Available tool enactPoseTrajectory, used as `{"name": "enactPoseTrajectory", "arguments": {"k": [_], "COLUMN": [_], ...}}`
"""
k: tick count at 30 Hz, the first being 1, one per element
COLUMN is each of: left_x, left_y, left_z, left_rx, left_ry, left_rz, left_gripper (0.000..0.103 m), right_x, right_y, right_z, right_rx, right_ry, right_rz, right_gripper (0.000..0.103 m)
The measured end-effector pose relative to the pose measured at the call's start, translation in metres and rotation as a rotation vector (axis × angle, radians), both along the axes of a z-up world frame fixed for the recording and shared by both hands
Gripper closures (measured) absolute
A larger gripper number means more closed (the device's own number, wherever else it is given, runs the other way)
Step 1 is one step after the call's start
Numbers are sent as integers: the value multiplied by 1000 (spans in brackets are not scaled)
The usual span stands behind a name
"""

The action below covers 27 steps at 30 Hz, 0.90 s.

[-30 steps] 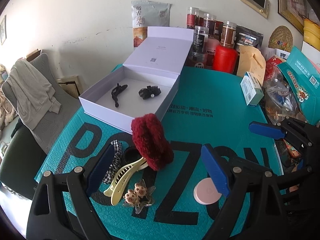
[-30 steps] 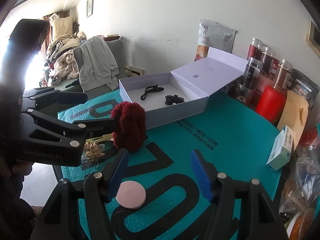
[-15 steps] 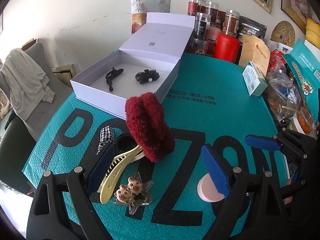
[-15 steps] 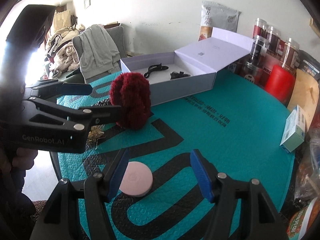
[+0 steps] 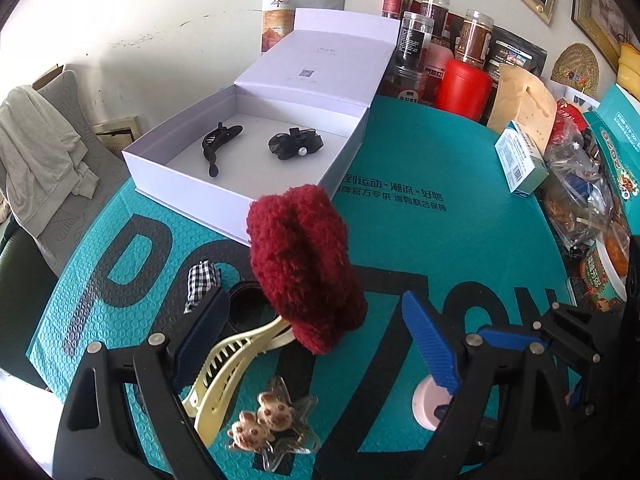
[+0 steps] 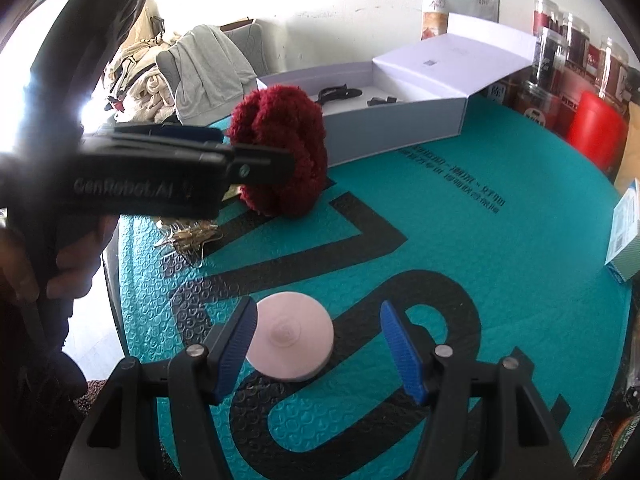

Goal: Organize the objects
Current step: 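Grasp the red fuzzy scrunchie with the left tool while right tool approaches pink compact, then close the right tool on the pink round compact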

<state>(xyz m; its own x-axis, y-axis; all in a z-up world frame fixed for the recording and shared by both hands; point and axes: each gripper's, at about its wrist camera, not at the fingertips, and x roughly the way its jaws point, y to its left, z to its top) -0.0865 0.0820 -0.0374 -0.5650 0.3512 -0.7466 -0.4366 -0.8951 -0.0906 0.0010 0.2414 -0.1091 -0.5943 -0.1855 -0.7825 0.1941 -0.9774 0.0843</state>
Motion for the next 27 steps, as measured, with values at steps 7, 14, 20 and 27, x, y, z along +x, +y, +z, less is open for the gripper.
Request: {"name": "enactPoseTrajectory", "arguments": {"k": [7,14,20,27], "left_x": [-20,-32,-34,-20], "left_y": [0,8,13,26], "left_z": [1,1,0,4], "left_rx": [36,39,47,48], "left_ry": [6,-1,-20,-34], "left_rz": [25,2,-17,-89], "left_gripper": [16,55,63,63], "right_x": [2,7,4,0], "right_y": [1,-3,1,17], "right_z": [-2,-5,-3,-3], "right_rx": [-21,-45,-59,-54], "right_ry": [-17,-38,-28,-26], "right_rz": [14,50,39,-22], "right_gripper": [38,38,52,52]}}
